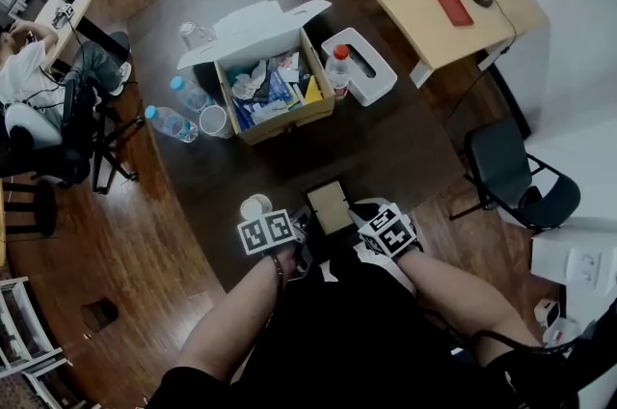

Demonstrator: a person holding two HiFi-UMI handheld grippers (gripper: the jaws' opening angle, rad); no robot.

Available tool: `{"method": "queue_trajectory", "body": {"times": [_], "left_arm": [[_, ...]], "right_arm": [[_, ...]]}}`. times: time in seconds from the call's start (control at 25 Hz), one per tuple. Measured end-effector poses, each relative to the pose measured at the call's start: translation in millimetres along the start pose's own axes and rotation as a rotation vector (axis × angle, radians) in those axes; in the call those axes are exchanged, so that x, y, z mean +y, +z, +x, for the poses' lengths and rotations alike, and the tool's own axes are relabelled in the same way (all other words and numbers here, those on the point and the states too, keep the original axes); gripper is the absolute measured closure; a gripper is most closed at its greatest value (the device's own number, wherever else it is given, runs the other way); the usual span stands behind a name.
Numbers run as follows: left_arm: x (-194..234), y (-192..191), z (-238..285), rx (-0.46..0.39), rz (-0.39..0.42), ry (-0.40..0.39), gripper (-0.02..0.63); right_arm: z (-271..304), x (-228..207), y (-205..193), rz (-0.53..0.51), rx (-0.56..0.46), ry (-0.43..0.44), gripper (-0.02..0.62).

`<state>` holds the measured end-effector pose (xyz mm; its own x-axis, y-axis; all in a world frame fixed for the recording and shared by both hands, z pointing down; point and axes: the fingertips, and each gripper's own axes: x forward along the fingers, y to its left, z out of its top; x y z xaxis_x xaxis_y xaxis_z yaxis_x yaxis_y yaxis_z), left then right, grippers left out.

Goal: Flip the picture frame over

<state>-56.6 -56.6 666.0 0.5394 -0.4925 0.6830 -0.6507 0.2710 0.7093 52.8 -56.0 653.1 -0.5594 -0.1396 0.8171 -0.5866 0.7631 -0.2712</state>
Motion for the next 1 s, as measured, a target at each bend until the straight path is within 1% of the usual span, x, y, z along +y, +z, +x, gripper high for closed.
{"method": "queue_trajectory", "body": {"times": [0.08,0.16,0.2,0.24,0.32,0.36,0.4,0.44,0.52,0.6,0.68,0.88,0.96,1.0], "left_arm": [[-8,-2,-5,0.001,0.079,-0.003,0.606],[-21,-1,-14,-0.015,0.174,-0.047,0.606],[-27,1,-20,-0.029,0.238,-0.071,0.606],[-33,2,-27,-0.048,0.321,-0.086,0.606],[-41,7,-45,-0.104,0.515,-0.084,0.606],[-44,10,-54,-0.14,0.602,-0.076,0.606],[-48,13,-63,-0.179,0.671,-0.072,0.606],[-52,17,-71,-0.218,0.726,-0.072,0.606],[-59,24,-84,-0.286,0.803,-0.076,0.606],[-61,29,-92,-0.323,0.847,-0.074,0.606],[-61,30,-94,-0.332,0.858,-0.068,0.606],[-52,26,-95,-0.323,0.827,-0.068,0.606],[-47,29,-100,-0.33,0.818,-0.061,0.606],[-42,32,-103,-0.338,0.81,-0.053,0.606]], "right_arm": [[4,-6,-9,0.023,0.0,-0.001,0.56],[4,-4,-10,0.006,-0.005,0.005,0.558],[5,1,-9,-0.019,0.0,0.018,0.558],[6,7,-10,-0.052,0.011,0.033,0.558],[10,16,-12,-0.125,0.04,0.049,0.558],[13,19,-13,-0.152,0.052,0.053,0.558],[16,20,-13,-0.168,0.059,0.052,0.558],[18,20,-13,-0.175,0.061,0.047,0.558],[20,17,-9,-0.171,0.057,0.021,0.558],[20,15,-4,-0.156,0.051,-0.005,0.553],[20,14,1,-0.142,0.049,-0.02,0.534],[25,17,6,-0.127,0.05,-0.037,0.495],[26,15,11,-0.09,0.019,-0.049,0.499],[27,15,15,-0.071,0.001,-0.055,0.52]]}}
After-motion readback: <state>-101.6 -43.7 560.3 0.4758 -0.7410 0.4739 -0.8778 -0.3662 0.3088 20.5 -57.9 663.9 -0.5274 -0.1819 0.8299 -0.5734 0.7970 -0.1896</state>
